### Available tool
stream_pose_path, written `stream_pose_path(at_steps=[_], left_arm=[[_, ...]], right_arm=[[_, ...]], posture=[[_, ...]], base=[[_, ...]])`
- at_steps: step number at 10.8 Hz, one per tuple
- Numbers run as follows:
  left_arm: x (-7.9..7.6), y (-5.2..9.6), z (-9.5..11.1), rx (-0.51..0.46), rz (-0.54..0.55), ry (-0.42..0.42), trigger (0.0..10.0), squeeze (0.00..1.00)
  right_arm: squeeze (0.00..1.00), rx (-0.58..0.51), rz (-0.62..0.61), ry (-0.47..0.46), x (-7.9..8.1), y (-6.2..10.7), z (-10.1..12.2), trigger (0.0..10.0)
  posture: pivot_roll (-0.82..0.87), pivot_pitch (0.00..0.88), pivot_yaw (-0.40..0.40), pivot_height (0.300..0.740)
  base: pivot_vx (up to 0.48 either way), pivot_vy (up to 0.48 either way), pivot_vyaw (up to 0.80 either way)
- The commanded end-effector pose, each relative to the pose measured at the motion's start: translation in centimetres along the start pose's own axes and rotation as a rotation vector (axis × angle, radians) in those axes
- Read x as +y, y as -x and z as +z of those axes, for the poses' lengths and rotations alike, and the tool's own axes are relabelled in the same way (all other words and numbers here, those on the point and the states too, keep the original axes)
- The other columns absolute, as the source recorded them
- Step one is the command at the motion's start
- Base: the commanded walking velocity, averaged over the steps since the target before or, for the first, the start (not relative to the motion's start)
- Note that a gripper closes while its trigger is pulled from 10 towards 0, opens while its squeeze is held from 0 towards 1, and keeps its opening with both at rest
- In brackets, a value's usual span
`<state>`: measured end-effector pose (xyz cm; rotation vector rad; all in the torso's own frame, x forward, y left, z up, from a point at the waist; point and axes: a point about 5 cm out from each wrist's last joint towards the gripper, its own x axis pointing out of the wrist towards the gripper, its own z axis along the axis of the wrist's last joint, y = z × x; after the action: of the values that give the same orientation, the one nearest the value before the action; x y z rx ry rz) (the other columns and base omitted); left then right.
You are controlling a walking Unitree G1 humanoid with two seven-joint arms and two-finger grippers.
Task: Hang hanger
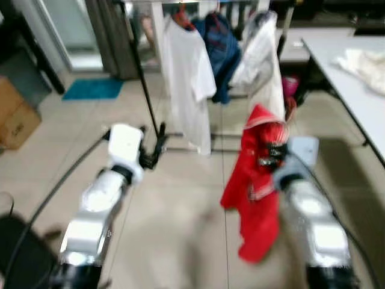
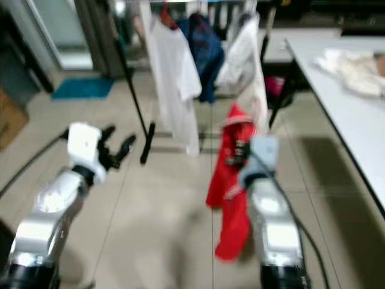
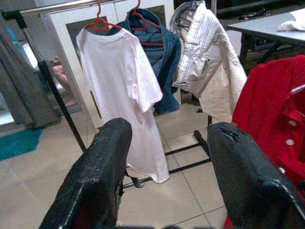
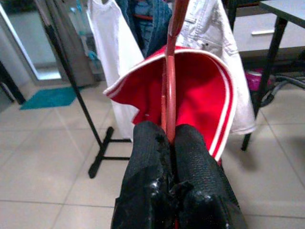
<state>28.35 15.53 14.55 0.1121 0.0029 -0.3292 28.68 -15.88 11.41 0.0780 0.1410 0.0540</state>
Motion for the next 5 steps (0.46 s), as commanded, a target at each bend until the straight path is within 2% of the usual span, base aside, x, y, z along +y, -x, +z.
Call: stream_pose_path(at_steps=[1, 5], left_arm=[[-0.37, -0.19, 0.12, -0.001, -0.018, 0.004, 10.0, 0.0], [-0.4, -0.22, 0.2, -0.006, -0.018, 0.017, 10.0, 0.0]], right_arm=[[0.0, -0.054, -0.008, 0.003, -0.31, -0.01, 1.25, 10.0], [0.0, -0.059, -0.001, 0.01, -0.02, -0.07, 1.33, 10.0]], posture=[[-0.04, 0.0, 0.078, 0.74], [-0.04, 0.0, 0.071, 0.74]], base=[[0.292, 0.0, 0.0], [0.318, 0.0, 0.0]])
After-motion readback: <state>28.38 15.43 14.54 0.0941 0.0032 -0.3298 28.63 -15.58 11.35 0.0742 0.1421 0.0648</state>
